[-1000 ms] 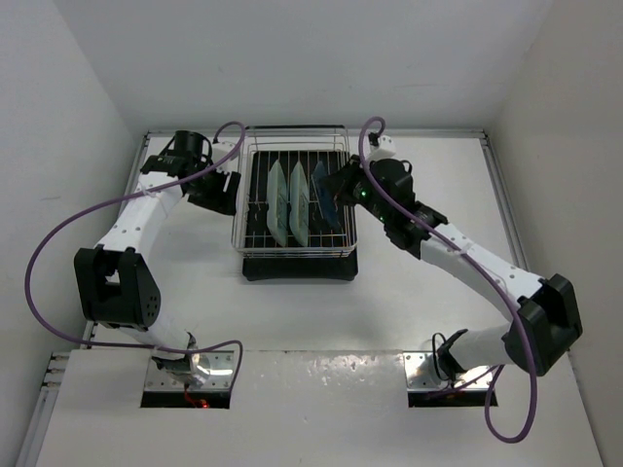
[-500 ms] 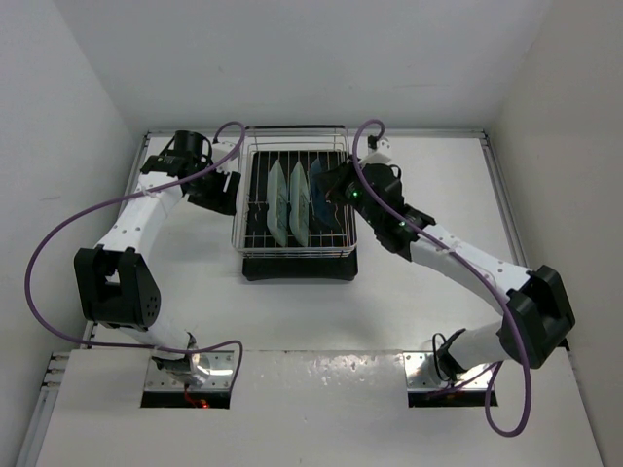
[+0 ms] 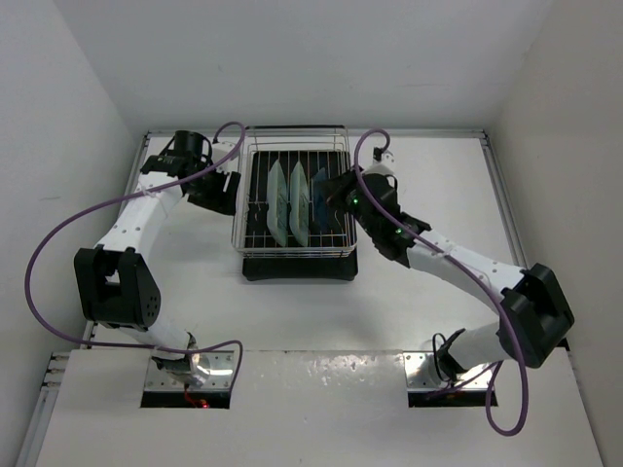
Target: Load the plates into the dish rack
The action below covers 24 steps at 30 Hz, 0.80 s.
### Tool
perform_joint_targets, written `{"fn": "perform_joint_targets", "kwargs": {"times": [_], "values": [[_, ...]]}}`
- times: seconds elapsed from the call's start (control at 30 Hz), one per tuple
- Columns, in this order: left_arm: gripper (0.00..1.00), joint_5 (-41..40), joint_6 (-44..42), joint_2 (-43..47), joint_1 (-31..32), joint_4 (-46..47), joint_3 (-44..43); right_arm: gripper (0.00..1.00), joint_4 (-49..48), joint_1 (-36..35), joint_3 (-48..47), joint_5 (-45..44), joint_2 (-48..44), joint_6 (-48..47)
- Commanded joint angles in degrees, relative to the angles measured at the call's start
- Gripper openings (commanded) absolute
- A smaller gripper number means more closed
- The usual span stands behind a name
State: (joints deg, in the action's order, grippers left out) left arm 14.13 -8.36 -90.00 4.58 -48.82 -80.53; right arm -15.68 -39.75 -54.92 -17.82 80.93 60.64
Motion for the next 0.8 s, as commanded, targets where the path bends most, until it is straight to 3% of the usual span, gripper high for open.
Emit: {"fn": "perform_joint_targets", "kwargs": {"times": [0.0, 0.2, 0.53, 0.77], "values": [[0.68, -0.07, -0.43, 2.37, 0.52, 0.13, -1.03, 0.00, -10.16, -0.33, -0.11, -2.47, -0.60, 3.34], [0.68, -0.07, -0.43, 2.37, 0.52, 0.13, -1.03, 0.00, -9.11, 0.46, 1.57, -3.00, 0.90, 3.26], [0.70, -0.07, -0.43, 2.37, 0.52, 0.13, -1.03, 0.00, -5.15, 2.92, -0.98, 4.90, 4.77, -0.08], [0.71, -0.07, -0.43, 2.37, 0.52, 0.13, -1.03, 0.20, -0.85, 3.45, -4.76, 8.94, 6.52, -3.94]]}}
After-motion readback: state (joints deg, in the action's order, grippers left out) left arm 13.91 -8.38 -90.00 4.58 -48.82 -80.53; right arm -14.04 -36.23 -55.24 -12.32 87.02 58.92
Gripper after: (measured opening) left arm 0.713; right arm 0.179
